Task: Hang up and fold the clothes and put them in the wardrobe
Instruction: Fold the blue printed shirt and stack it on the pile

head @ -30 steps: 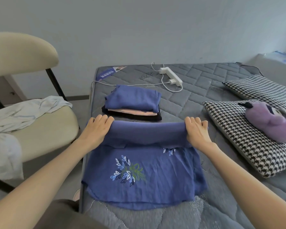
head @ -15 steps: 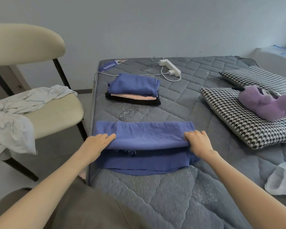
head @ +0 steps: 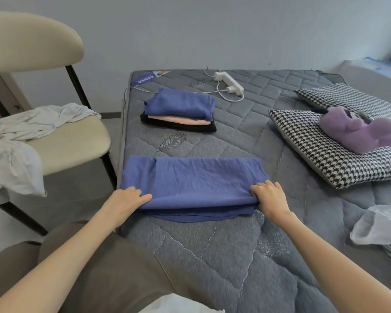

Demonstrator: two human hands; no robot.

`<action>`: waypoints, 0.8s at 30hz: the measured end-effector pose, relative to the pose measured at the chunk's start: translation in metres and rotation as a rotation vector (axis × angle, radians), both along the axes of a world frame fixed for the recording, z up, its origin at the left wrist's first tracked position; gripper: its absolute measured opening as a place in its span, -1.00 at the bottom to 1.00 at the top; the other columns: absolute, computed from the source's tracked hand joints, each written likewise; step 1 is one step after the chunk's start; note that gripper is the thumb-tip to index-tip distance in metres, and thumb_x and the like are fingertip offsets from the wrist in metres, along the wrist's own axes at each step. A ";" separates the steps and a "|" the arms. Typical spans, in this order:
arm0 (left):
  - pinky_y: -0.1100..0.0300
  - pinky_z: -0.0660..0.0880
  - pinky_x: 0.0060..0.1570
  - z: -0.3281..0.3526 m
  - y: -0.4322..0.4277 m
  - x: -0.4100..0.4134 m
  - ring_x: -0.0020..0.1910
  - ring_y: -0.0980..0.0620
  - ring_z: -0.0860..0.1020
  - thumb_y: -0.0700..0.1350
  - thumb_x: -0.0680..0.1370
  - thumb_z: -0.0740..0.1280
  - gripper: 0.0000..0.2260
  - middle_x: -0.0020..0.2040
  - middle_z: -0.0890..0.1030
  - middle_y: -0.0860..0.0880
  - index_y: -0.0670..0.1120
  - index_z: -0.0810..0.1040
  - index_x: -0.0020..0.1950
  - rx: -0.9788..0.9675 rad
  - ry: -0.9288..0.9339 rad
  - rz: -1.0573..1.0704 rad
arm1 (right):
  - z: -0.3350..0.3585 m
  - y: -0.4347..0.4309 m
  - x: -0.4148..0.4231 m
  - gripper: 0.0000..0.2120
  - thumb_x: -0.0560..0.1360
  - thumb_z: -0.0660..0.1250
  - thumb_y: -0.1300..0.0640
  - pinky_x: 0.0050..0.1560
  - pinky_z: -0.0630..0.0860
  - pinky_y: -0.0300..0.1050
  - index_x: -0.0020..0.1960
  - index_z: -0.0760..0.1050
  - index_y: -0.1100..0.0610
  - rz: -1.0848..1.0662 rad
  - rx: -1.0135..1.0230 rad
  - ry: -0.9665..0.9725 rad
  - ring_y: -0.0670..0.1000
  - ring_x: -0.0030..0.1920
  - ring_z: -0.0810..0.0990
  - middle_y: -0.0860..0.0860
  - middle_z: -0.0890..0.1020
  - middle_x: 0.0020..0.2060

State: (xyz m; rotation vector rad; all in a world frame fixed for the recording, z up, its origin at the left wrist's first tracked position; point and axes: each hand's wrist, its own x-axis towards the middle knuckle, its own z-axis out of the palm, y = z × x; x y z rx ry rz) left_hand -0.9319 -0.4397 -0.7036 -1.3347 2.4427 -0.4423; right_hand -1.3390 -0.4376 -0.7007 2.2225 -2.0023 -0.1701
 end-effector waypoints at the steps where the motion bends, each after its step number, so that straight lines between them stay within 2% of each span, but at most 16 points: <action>1: 0.17 0.06 -0.50 0.002 0.002 0.001 -0.32 0.01 0.49 -0.29 0.16 0.55 -0.53 -0.31 0.47 0.02 -0.01 0.52 -0.02 -0.036 -0.006 -0.027 | 0.000 0.001 0.000 -0.80 0.49 0.24 0.23 -0.09 0.19 -0.11 -0.14 0.33 -0.06 -0.001 -0.008 -0.008 0.04 0.01 0.46 -0.08 0.59 -0.08; 2: 0.19 0.07 -0.51 0.004 0.003 0.002 -0.38 0.02 0.48 -0.28 0.08 0.58 -0.54 -0.37 0.47 0.03 0.00 0.54 -0.11 -0.060 0.001 -0.045 | 0.000 0.003 0.000 -0.81 0.51 0.23 0.23 -0.08 0.19 -0.11 -0.14 0.35 -0.06 0.000 -0.008 -0.005 0.04 0.01 0.46 -0.07 0.59 -0.08; 3: 0.18 0.13 -0.49 0.004 0.005 0.002 -0.32 0.02 0.50 -0.27 0.15 0.56 -0.56 -0.33 0.50 0.03 0.00 0.52 -0.07 0.008 -0.014 -0.019 | -0.001 0.004 0.002 -0.81 0.52 0.21 0.22 -0.08 0.20 -0.11 -0.13 0.37 -0.07 0.003 0.006 0.011 0.05 0.02 0.46 -0.07 0.59 -0.07; 5: 0.16 0.24 -0.32 -0.005 0.006 0.002 -0.07 0.00 0.49 -0.28 0.40 0.37 -0.60 -0.08 0.52 0.01 0.00 0.38 0.16 0.077 -0.030 0.052 | -0.004 0.007 0.004 -0.83 0.54 0.19 0.21 -0.03 0.23 -0.12 -0.07 0.40 -0.06 0.007 0.066 0.066 0.04 0.09 0.46 -0.07 0.59 0.00; 7: 0.15 0.25 -0.20 -0.008 0.006 0.000 0.05 -0.02 0.46 -0.31 0.46 0.25 -0.55 0.06 0.49 0.00 0.01 0.28 0.28 0.122 -0.039 0.096 | -0.007 0.009 0.006 -0.82 0.53 0.21 0.23 0.06 0.29 -0.11 0.07 0.43 0.01 -0.004 0.144 0.105 0.06 0.18 0.44 -0.04 0.56 0.09; 9: 0.16 0.24 -0.15 -0.008 0.007 0.000 0.11 -0.02 0.44 -0.26 0.47 0.25 -0.56 0.12 0.45 0.00 0.02 0.26 0.30 0.161 0.021 0.110 | -0.006 0.010 0.008 -0.74 0.49 0.25 0.22 0.11 0.32 -0.08 0.16 0.38 0.07 -0.020 0.211 0.124 0.09 0.22 0.41 0.01 0.51 0.15; 11: 0.17 0.26 -0.13 -0.004 0.007 0.001 0.09 0.00 0.42 -0.13 0.43 0.28 -0.62 0.11 0.42 0.02 0.03 0.29 0.21 0.214 0.092 0.128 | -0.001 0.010 0.014 -0.66 0.42 0.32 0.13 0.13 0.32 -0.04 0.15 0.32 0.09 -0.031 0.282 0.106 0.13 0.22 0.38 0.05 0.46 0.15; 13: 0.17 0.28 -0.13 -0.001 0.005 0.002 0.05 0.02 0.40 0.06 0.38 0.32 -0.62 0.05 0.38 0.05 0.05 0.31 0.14 0.272 0.167 0.147 | 0.005 0.011 0.025 -0.66 0.38 0.32 0.02 0.11 0.27 0.00 0.04 0.26 0.08 -0.044 0.331 0.026 0.13 0.16 0.36 0.05 0.39 0.05; 15: 0.17 0.28 -0.10 0.000 0.001 0.002 0.04 0.04 0.38 0.19 0.35 0.31 -0.60 -0.02 0.35 0.08 0.09 0.35 0.12 0.321 0.293 0.198 | 0.010 0.011 0.039 -0.68 0.38 0.30 -0.03 0.02 0.20 -0.02 -0.03 0.24 0.07 -0.031 0.315 -0.075 0.10 0.07 0.33 0.00 0.33 -0.05; 17: 0.17 0.30 -0.07 0.002 -0.002 -0.002 0.04 0.06 0.38 0.24 0.39 0.28 -0.67 -0.06 0.36 0.10 0.13 0.40 0.06 0.324 0.447 0.271 | 0.013 0.009 0.057 -0.72 0.40 0.29 -0.05 -0.03 0.18 -0.04 -0.04 0.26 0.06 0.017 0.267 -0.173 0.07 0.00 0.29 -0.02 0.32 -0.08; 20: 0.10 0.37 -0.03 0.006 -0.006 -0.010 0.05 -0.02 0.44 0.16 0.48 0.25 -0.82 -0.10 0.41 0.07 0.10 0.46 -0.03 0.254 0.666 0.373 | 0.015 0.004 0.084 -0.82 0.47 0.23 0.03 -0.03 0.19 -0.06 0.02 0.36 0.07 0.078 0.149 -0.314 0.09 0.06 0.33 -0.02 0.37 -0.02; 22: 0.03 0.42 0.04 0.006 -0.010 -0.012 0.09 -0.10 0.45 0.02 0.54 0.25 -0.85 -0.03 0.47 -0.03 -0.01 0.52 0.02 0.156 0.832 0.446 | 0.012 -0.001 0.100 -0.82 0.52 0.20 0.08 0.01 0.25 -0.05 0.11 0.40 0.06 0.110 0.080 -0.372 0.09 0.11 0.34 -0.02 0.41 0.08; 24: -0.03 0.42 0.11 0.004 -0.017 -0.011 0.18 -0.16 0.40 -0.09 0.58 0.23 -0.83 0.09 0.46 -0.12 -0.10 0.51 0.12 0.086 0.990 0.566 | 0.007 -0.008 0.114 -0.74 0.57 0.18 0.07 0.14 0.28 -0.03 0.25 0.40 0.03 0.147 0.058 -0.401 0.08 0.21 0.33 -0.03 0.41 0.24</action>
